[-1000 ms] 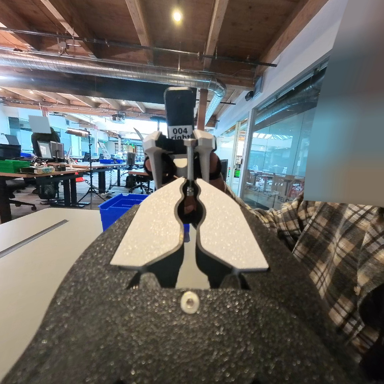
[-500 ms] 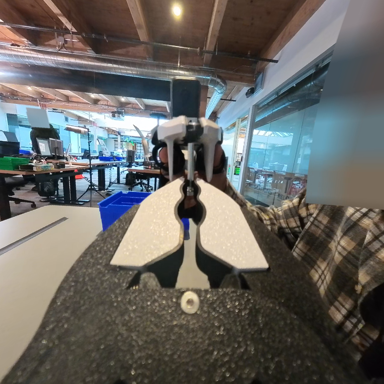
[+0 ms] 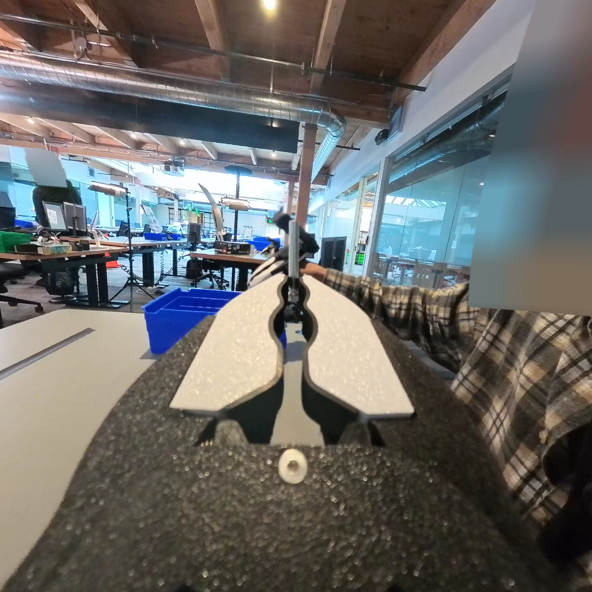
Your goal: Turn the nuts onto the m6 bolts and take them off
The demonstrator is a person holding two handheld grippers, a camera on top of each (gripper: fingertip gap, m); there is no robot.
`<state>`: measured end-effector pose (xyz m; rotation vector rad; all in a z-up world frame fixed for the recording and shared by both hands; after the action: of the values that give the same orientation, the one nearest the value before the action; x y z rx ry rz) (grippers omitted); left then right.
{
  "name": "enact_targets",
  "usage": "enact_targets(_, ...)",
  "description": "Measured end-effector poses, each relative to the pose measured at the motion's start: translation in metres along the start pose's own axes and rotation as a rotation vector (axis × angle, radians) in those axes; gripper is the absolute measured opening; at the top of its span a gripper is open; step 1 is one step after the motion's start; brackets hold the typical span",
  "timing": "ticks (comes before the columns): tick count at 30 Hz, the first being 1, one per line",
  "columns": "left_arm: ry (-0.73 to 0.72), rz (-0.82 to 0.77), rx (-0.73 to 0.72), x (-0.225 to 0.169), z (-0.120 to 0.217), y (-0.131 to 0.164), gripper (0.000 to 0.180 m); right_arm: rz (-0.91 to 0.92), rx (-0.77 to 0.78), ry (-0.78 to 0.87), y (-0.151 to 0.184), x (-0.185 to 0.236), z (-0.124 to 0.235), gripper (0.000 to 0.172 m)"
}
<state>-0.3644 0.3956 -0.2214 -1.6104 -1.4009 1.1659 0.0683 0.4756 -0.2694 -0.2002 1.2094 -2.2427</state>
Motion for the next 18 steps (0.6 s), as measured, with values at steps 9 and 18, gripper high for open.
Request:
enact_targets(9,0.002,0.033,0.064,0.006,-0.013,0.019,0.005,-0.096,-0.069,0.001,0.020,-0.006,-0.008,0.046)
enact_targets(18,0.003,0.055,0.096,0.010,-0.018,0.031,0.005,0.161,-0.678,-0.724,-0.146,0.248,-0.019,0.032)
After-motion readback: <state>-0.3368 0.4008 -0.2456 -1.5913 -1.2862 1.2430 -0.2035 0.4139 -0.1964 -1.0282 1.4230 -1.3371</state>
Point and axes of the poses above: each gripper's, where its closed fingertips meet, z back along the fingers, y out of its underside, x = y × z across the jaws, the point moved 4 cm from there along z, back along the fingers, and after that the axes turned 5 degrees about z, right-handed, at the moved point
